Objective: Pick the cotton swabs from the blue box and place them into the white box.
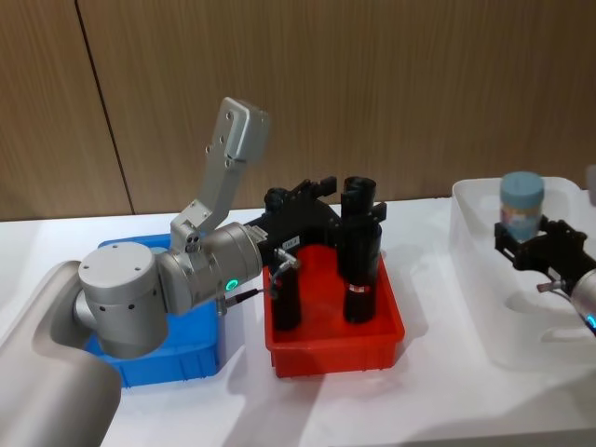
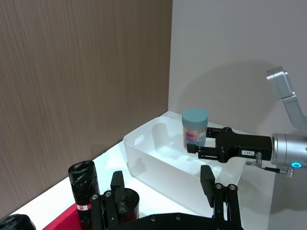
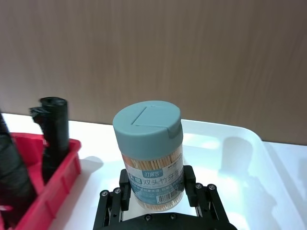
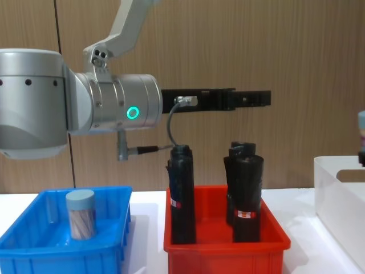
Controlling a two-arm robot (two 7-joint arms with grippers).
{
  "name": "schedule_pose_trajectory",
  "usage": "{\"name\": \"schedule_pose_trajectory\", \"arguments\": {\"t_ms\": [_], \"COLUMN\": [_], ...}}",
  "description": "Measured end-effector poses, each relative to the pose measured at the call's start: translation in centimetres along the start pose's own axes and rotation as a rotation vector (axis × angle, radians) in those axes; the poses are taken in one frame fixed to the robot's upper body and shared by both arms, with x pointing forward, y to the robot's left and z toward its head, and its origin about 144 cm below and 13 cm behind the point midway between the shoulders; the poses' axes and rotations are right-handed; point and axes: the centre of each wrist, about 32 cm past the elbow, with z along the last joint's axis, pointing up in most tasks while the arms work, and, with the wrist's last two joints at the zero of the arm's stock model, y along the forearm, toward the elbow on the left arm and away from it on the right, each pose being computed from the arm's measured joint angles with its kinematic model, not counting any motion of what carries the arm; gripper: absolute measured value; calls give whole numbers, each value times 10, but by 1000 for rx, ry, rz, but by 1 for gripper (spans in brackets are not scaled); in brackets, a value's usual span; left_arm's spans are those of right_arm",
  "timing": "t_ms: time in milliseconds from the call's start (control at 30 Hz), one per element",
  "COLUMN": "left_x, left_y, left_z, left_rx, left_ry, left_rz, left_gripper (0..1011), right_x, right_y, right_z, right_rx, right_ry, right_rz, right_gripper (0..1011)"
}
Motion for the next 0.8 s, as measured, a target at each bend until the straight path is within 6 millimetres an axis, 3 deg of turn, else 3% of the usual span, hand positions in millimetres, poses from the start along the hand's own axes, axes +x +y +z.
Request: {"name": "schedule_pose_trajectory", "arguments": {"t_ms": [233,500,800], "left_x": [0,0,0], "left_y": [0,0,0], "left_z": [0,0,0], "left_rx": [0,0,0], "left_ry": [0,0,0], "left_rz": [0,0,0], "left_gripper": [1004,1004,1004], "right_x": [11,18,20], "right_y": [3,5,5], "right_z": [2,3,4], "right_rx": [-16,-19,-6], "right_ry": [15,30,40], "right_rz": [-36,-51,-56], "right_gripper": [761,1001,1001]}}
